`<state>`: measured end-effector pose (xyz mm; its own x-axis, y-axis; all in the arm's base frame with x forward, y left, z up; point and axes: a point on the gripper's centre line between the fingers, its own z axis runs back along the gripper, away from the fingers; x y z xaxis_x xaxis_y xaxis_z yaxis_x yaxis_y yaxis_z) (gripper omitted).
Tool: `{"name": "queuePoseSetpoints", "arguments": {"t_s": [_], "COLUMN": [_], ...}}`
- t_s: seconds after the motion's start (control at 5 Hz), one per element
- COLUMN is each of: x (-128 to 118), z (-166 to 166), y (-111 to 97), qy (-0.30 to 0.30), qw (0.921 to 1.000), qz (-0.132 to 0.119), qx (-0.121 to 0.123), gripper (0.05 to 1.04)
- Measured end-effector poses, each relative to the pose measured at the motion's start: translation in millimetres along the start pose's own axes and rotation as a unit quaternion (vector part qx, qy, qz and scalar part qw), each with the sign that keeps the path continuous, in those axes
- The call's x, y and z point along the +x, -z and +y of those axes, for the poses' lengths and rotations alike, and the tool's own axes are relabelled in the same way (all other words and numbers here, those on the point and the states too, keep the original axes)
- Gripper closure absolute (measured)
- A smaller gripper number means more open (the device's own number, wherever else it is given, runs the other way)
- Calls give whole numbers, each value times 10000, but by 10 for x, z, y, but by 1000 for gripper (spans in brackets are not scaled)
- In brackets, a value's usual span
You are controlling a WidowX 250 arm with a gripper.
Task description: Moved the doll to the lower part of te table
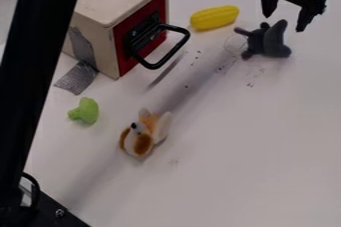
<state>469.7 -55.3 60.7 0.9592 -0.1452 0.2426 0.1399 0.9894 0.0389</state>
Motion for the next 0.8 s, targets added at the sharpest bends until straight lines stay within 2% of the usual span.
{"name": "queuePoseSetpoints", "arguments": {"t_s": [0.2,0.4,0.8], "x": [-102,-126,-135], "z": [-19,-24,43], "y": [89,152,173], "qy": [-28,-60,-186], "qw": [9999,9997,9995], "qz": [161,222,230], "qx": [-25,-33,59], "gripper": [83,131,714]}}
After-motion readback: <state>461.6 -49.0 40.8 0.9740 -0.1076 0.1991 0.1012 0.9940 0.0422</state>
